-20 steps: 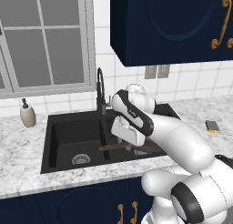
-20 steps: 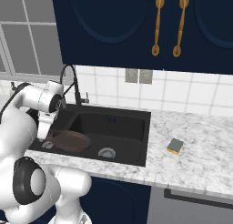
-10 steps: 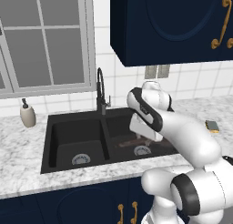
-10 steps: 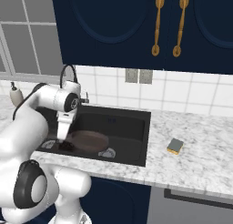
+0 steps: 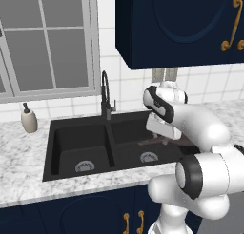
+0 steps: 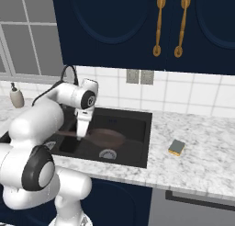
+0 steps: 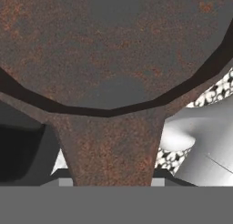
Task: Pick the pan and sponge and place them into the sink. Then turn on the water.
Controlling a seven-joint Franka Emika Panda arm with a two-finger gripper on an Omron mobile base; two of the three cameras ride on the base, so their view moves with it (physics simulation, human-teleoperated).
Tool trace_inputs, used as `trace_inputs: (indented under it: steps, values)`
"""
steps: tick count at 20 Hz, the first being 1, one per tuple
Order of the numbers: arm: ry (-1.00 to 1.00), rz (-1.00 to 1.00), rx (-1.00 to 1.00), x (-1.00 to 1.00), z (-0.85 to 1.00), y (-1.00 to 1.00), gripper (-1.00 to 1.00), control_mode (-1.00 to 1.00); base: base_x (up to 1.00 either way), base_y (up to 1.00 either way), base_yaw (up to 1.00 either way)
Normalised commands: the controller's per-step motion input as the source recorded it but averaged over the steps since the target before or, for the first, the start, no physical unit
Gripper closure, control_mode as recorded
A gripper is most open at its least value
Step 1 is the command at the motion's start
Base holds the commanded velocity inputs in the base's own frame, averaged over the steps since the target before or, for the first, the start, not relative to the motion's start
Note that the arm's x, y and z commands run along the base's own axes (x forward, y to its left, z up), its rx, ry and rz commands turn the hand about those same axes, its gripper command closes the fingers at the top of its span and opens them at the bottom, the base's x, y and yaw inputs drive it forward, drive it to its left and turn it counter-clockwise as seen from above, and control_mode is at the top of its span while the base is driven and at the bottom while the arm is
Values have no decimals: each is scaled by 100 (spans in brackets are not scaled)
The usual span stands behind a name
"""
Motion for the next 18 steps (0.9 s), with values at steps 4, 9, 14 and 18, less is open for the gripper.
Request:
trace_inputs:
  steps: [4,9,14,18]
  values:
    - [-1,9,0,14,-3,-24,100,-100,0,0,0]
    - [-15,15,1,4,-3,-2,100,-100,0,0,0]
    - [-31,29,7,0,0,0,100,-100,0,0,0]
    - [-29,43,9,9,0,-1,100,-100,0,0,0]
